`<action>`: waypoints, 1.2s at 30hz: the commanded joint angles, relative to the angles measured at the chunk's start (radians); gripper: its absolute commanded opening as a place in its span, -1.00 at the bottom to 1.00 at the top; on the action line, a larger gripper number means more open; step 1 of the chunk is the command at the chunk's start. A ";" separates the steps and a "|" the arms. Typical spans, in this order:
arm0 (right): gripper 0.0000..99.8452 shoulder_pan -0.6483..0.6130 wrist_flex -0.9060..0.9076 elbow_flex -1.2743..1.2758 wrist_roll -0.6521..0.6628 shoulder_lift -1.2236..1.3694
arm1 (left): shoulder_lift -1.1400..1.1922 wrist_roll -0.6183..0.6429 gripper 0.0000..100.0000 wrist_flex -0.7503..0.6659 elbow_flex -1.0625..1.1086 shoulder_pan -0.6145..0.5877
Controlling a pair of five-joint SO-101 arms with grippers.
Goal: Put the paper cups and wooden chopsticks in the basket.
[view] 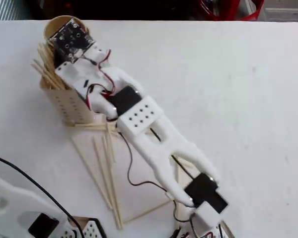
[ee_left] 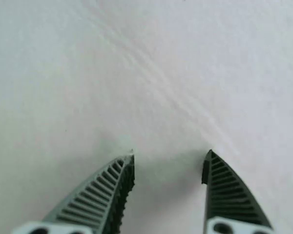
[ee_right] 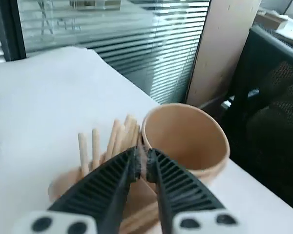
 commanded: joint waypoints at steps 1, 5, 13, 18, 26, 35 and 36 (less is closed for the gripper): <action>-0.91 0.056 0.450 -0.054 0.103 -0.229 | 0.084 0.012 -0.52 -0.020 -0.011 0.093; -0.90 0.054 0.839 -0.046 0.241 -0.311 | 0.084 0.011 -0.51 -0.020 -0.006 0.093; -0.77 0.113 1.004 0.296 0.555 -0.240 | 0.084 0.006 -0.52 -0.014 -0.005 0.090; -0.60 0.179 0.699 0.605 0.721 -0.222 | 0.084 0.006 -0.52 -0.020 -0.005 0.079; -0.60 0.182 0.447 0.781 0.752 -0.217 | 0.085 0.006 -0.52 -0.015 -0.005 0.079; -0.60 0.193 0.387 0.626 0.741 0.059 | 0.085 0.006 -0.52 -0.014 -0.005 0.079; -0.60 0.200 0.390 0.597 0.741 0.082 | 0.085 0.006 -0.52 -0.014 -0.005 0.079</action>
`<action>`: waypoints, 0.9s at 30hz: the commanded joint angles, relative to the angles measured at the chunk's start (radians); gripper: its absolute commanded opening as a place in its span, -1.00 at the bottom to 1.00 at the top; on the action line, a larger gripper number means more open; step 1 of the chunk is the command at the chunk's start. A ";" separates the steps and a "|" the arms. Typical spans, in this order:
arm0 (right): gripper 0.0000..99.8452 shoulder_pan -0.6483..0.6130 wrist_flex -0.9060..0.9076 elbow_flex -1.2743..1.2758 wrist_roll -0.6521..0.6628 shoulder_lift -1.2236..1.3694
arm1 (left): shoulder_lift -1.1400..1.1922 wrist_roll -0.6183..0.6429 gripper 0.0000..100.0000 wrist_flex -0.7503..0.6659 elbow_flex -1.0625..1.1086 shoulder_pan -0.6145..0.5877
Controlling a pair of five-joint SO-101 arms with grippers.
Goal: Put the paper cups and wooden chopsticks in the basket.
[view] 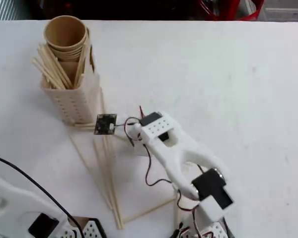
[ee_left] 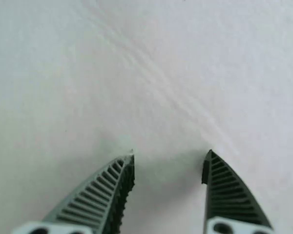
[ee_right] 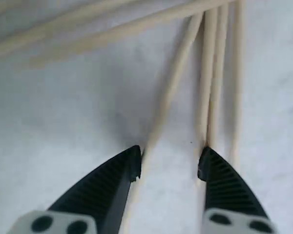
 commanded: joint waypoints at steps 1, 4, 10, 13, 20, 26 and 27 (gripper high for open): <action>-0.60 0.041 -0.010 -0.144 -0.002 0.090 | 0.085 0.006 -0.52 -0.014 -0.005 0.079; -0.60 0.054 0.015 -0.157 -0.003 0.087 | 0.085 0.006 -0.52 -0.020 -0.005 0.079; -0.60 0.076 0.015 -0.170 -0.003 0.016 | 0.085 0.006 -0.52 -0.017 -0.005 0.082; -0.60 0.079 0.016 -0.181 0.000 0.019 | 0.085 0.006 -0.52 -0.017 -0.005 0.082; -0.61 0.041 0.059 -0.167 0.000 0.140 | 0.085 0.006 -0.52 -0.018 -0.005 0.081; -0.84 0.047 0.101 -0.167 -0.002 0.162 | 0.085 0.006 -0.52 -0.020 -0.005 0.081; -0.89 0.047 0.102 -0.167 -0.002 0.163 | 0.085 0.006 -0.52 -0.020 -0.005 0.081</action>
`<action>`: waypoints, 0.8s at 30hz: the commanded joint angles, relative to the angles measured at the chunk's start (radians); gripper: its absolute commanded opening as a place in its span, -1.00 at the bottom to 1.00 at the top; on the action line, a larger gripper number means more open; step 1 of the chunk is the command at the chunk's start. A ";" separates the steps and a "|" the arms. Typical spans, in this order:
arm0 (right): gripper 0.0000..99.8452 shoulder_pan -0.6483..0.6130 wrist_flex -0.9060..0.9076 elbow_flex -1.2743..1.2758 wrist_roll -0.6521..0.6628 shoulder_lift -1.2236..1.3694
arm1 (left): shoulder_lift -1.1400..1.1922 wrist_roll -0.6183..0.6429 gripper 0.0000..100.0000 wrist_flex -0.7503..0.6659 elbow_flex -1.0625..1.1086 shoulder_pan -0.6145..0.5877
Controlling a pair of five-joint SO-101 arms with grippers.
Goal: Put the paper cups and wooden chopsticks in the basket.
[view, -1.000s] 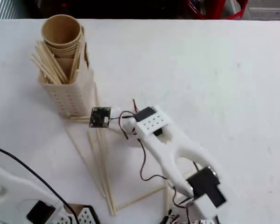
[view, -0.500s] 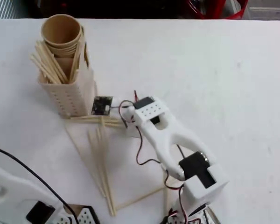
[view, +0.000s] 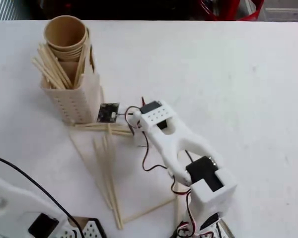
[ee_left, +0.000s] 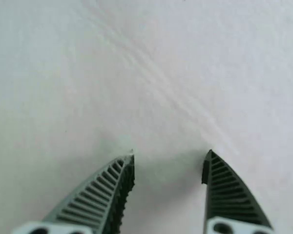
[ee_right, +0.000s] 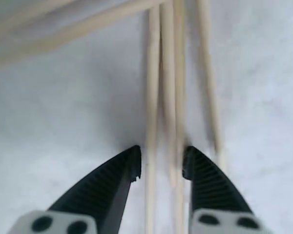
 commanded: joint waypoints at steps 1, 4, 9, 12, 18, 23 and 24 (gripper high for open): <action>-0.94 -0.008 0.033 -0.002 -0.002 0.004 | 0.085 0.006 -0.52 -0.020 -0.005 0.081; -0.96 -0.007 0.033 -0.002 -0.037 0.001 | 0.085 0.006 -0.52 -0.020 -0.005 0.081; -0.97 0.038 0.067 -0.003 -0.051 -0.038 | 0.085 0.006 -0.52 -0.020 -0.005 0.081; -0.97 0.085 0.142 -0.003 -0.060 -0.131 | 0.085 0.006 -0.52 -0.020 -0.005 0.081; -0.97 0.271 0.237 -0.002 -0.069 -0.320 | 0.085 0.006 -0.51 -0.020 -0.005 0.081; -0.97 0.438 0.260 0.002 -0.069 -0.383 | 0.085 0.006 -0.52 -0.018 -0.005 0.081; -0.97 0.466 0.255 0.002 -0.071 -0.384 | 0.085 0.006 -0.52 -0.017 -0.005 0.081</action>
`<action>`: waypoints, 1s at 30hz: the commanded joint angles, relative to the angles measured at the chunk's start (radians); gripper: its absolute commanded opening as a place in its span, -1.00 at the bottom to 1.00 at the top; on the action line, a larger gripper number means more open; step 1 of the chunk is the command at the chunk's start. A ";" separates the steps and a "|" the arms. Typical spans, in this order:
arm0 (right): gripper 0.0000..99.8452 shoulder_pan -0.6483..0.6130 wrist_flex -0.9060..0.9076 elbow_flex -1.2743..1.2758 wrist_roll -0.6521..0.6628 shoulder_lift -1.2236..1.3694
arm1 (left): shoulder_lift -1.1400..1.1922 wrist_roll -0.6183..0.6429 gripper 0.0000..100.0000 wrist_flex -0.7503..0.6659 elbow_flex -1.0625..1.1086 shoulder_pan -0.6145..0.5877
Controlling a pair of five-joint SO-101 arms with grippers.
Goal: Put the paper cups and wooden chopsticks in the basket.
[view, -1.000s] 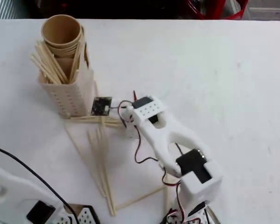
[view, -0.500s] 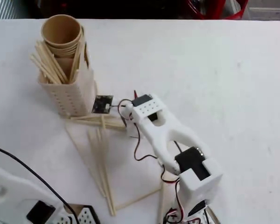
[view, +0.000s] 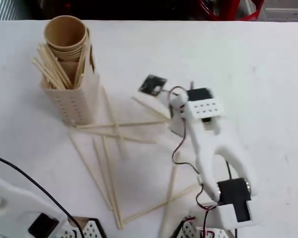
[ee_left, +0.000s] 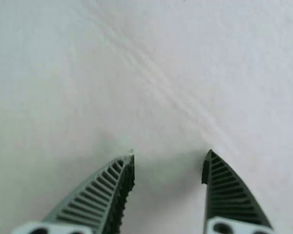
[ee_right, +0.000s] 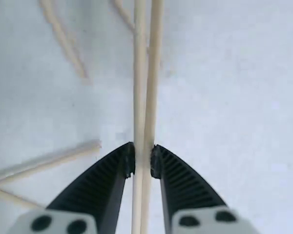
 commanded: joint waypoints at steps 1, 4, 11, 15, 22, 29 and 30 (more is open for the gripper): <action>-0.97 0.136 0.002 -0.015 -0.009 -0.064 | 0.085 0.006 -0.52 -0.017 -0.005 0.081; -0.97 0.130 -0.051 -0.017 -0.012 -0.053 | 0.085 0.006 -0.52 -0.015 -0.005 0.081; -0.97 -0.101 -0.130 -0.018 -0.052 -0.030 | 0.085 0.006 -0.52 -0.014 -0.005 0.079; -0.97 -0.077 -0.216 -0.117 -0.195 0.102 | 0.085 0.006 -0.52 -0.014 -0.005 0.079; -0.96 0.062 -0.243 -0.356 -0.451 0.390 | 0.085 0.006 -0.52 -0.012 -0.005 0.079; -0.59 0.065 -0.243 -0.361 -0.465 0.414 | 0.085 0.006 -0.52 -0.012 -0.005 0.079; -0.57 0.067 -0.242 -0.361 -0.465 0.414 | 0.085 0.006 -0.52 -0.012 -0.005 0.079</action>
